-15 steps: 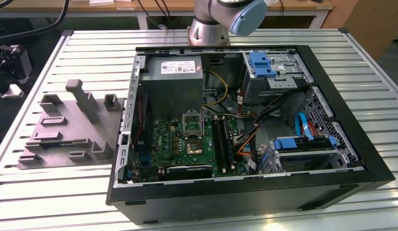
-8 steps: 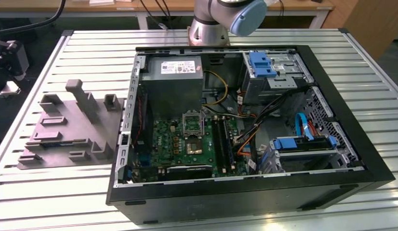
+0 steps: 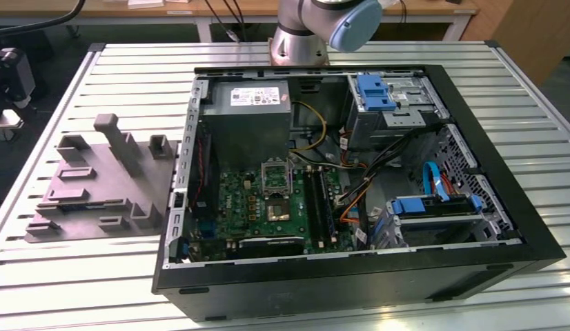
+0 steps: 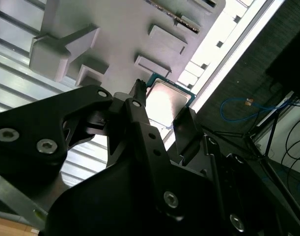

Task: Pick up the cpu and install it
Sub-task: 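Pick up the cpu and move it towards the insertion slot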

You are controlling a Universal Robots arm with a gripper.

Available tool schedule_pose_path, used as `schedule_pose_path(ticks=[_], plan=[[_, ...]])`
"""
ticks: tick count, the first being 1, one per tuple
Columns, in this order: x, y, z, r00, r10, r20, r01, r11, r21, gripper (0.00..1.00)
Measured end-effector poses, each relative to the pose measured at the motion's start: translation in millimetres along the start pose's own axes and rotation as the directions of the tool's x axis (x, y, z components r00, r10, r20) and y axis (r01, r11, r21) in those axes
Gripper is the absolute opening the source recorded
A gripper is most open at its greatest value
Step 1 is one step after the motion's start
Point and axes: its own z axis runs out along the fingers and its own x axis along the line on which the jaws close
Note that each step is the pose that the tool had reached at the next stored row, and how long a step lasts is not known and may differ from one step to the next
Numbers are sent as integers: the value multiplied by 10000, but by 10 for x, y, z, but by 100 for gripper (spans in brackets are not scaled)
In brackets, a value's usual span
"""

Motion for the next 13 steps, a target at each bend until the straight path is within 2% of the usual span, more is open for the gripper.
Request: schedule_pose_path(ticks=[8, 13], plan=[[-1, 0, -12, 10000, -1, 0, 1, 10000, 0, 47], [-31, 1, -12, 10000, 0, 1, 0, 10000, -1, 47]])
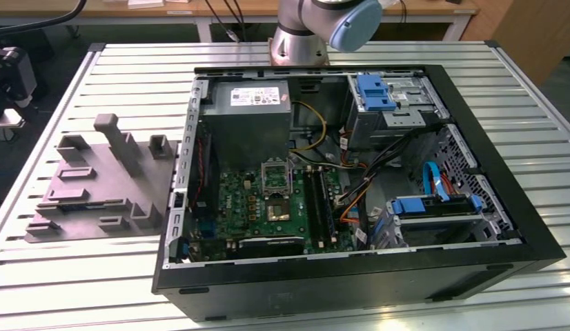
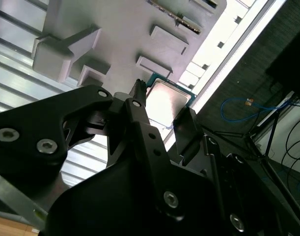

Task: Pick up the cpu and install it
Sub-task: 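Pick up the cpu and move it towards the insertion slot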

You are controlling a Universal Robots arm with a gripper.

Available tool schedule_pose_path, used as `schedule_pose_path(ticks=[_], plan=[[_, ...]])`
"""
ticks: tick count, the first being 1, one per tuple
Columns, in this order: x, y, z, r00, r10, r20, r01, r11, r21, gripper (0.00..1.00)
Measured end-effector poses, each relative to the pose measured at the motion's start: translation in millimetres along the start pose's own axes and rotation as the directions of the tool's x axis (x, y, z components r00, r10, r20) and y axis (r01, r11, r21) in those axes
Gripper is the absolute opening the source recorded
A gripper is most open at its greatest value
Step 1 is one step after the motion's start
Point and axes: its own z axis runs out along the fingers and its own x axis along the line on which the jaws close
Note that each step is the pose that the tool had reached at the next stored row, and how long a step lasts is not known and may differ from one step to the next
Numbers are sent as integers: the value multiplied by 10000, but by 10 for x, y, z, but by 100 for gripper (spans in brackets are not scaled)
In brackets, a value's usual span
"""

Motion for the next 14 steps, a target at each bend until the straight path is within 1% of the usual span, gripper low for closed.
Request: schedule_pose_path(ticks=[4, 14], plan=[[-23, 1, 0, 10000, 1, 0, -1, 10000, 0, 47], [-26, 1, -2, 10000, 0, 0, 0, 10000, 1, 47]])
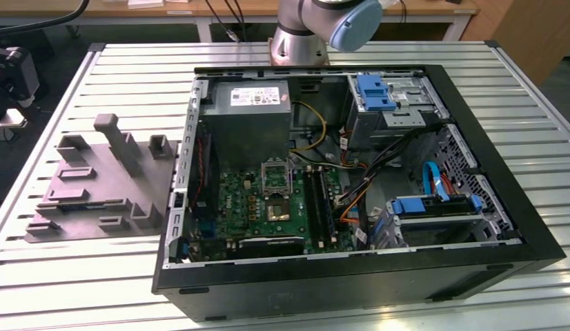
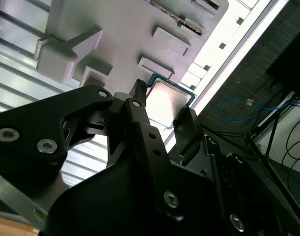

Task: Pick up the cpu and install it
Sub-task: 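Pick up the cpu and move it towards the insertion slot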

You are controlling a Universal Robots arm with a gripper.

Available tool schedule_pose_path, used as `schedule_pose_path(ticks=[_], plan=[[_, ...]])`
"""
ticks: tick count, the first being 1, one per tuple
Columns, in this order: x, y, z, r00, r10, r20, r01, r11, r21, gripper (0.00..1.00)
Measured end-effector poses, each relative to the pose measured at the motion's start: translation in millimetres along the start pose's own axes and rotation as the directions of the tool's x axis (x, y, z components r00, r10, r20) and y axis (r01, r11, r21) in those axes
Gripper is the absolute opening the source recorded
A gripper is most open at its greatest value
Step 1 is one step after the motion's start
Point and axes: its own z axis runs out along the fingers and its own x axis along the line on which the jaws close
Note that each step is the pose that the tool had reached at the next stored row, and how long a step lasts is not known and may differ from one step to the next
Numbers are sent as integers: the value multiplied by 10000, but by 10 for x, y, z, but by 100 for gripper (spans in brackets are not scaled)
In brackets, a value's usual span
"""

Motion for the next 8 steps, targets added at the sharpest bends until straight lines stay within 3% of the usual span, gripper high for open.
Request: schedule_pose_path(ticks=[8], plan=[[-1, 1, -62, 10000, 0, 0, 0, 10000, 3, 47]])
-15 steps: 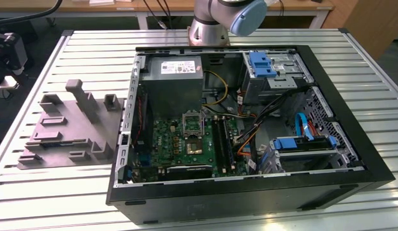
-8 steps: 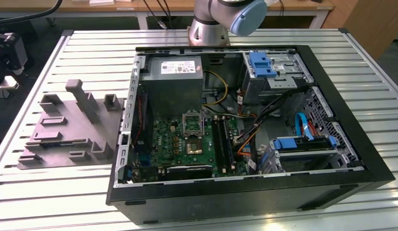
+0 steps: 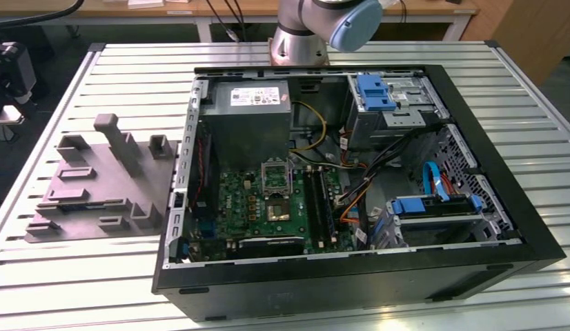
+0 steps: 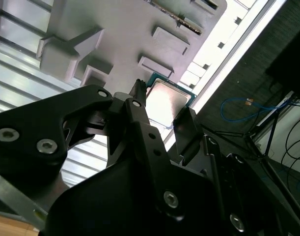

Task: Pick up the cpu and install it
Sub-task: 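Pick up the cpu and move it towards the insertion slot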

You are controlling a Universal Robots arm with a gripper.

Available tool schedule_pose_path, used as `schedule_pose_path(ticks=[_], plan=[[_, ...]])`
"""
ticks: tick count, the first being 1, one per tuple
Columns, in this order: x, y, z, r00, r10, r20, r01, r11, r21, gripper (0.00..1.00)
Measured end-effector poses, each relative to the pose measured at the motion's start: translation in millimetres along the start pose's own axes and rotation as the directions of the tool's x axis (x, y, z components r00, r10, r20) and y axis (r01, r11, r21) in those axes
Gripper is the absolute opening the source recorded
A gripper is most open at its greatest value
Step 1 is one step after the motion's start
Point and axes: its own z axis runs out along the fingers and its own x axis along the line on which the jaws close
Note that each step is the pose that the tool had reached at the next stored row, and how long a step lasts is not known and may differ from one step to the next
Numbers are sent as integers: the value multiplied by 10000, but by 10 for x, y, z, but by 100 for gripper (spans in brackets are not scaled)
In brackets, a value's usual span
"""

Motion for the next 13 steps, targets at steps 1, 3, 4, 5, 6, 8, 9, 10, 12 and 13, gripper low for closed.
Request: schedule_pose_path(ticks=[1, 3, 4, 5, 6, 8, 9, 10, 12, 13], plan=[[0, 0, -13, 10000, 0, 0, 0, 10000, 1, 47], [0, 1, -40, 10000, 0, 0, 0, 10000, 1, 47], [0, 2, -57, 10000, 0, 0, 0, 10000, 1, 47], [0, 2, -72, 10000, 0, 0, 0, 10000, 1, 47], [0, 3, -85, 10000, 0, 0, 0, 10000, 1, 47], [0, 3, -92, 10000, 0, 2, 0, 10000, 0, 47], [0, 3, -92, 10000, 0, 3, 0, 10000, 0, 47], [0, 3, -94, 10000, 0, 0, 0, 10000, 1, 47], [0, 3, -94, 10000, 0, 0, 0, 10000, 1, 47], [-1, 3, -94, 10000, 0, 0, 0, 10000, 1, 47]])
